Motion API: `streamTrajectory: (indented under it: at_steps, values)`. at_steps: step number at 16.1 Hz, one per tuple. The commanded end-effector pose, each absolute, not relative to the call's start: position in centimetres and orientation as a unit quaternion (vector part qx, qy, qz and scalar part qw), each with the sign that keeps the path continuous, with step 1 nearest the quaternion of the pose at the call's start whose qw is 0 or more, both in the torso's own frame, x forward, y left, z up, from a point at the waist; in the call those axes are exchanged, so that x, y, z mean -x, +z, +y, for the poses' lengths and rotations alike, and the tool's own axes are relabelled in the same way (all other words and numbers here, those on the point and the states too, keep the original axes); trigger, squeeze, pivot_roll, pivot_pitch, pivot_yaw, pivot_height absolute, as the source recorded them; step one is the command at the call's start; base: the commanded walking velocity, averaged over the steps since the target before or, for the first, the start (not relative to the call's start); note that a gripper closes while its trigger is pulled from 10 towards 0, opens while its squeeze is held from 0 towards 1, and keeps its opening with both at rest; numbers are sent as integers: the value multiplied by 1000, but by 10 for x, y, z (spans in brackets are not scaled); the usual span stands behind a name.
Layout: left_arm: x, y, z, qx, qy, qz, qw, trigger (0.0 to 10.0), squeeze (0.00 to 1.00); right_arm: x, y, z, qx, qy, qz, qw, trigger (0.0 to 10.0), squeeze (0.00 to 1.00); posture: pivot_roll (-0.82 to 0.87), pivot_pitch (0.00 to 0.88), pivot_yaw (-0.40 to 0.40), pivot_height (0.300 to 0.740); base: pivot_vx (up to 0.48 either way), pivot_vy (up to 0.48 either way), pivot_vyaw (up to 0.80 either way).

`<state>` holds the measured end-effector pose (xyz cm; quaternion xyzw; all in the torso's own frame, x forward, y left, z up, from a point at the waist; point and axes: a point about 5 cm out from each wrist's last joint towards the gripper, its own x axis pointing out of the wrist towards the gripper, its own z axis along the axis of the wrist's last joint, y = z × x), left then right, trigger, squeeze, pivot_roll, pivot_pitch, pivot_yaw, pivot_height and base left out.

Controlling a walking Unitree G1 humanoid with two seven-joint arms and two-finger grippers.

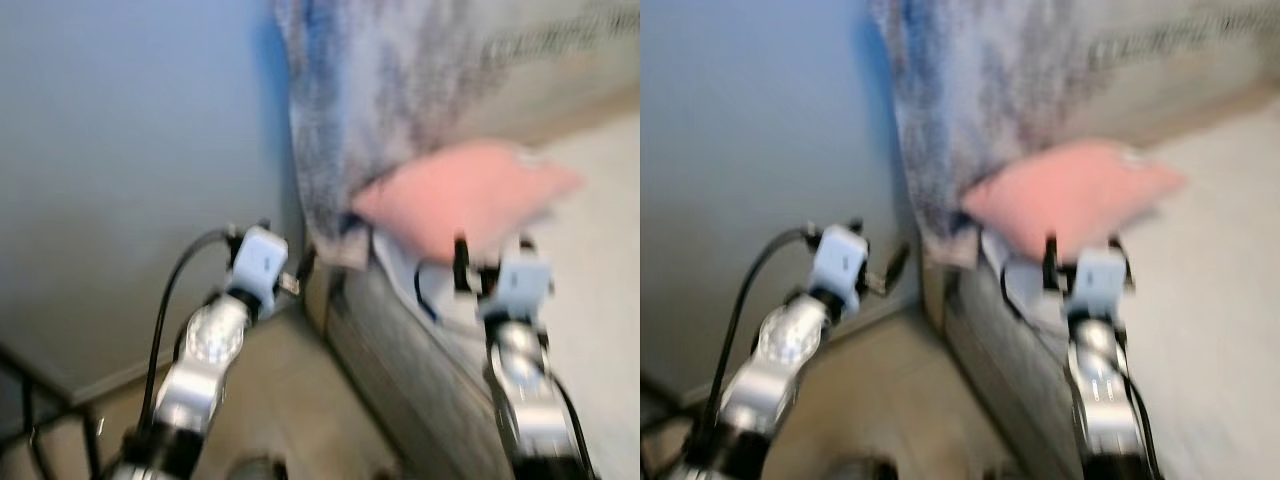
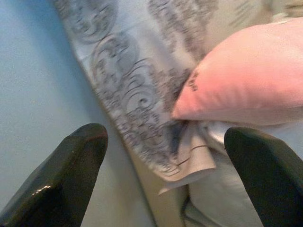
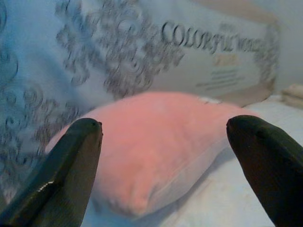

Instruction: Clean up the room

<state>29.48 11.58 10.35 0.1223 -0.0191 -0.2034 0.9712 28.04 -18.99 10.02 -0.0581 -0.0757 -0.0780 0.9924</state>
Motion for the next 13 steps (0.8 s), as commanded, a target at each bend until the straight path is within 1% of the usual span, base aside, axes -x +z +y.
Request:
streamTrajectory:
  at_steps: [1,7,9,13]
  values:
    - [-297,106,109,-123,-219,-25,968,10000,0,-284,102,-196,56,-81,-70,993,10000,0,-1,21,7,740,0,0,-681]
    - [-299,104,105,-122,-245,-28,961,10000,0,-295,105,-196,49,-68,-63,994,10000,0,3,22,5,740,0,0,-663]
    - [-299,105,104,-122,-250,-30,960,10000,0,-295,105,-196,48,-66,-63,995,10000,0,3,24,7,740,0,0,-656]
    - [-296,103,101,-117,-285,-33,951,10000,0,-291,98,-197,38,-74,-53,995,10000,0,-10,29,20,740,0,0,-655]
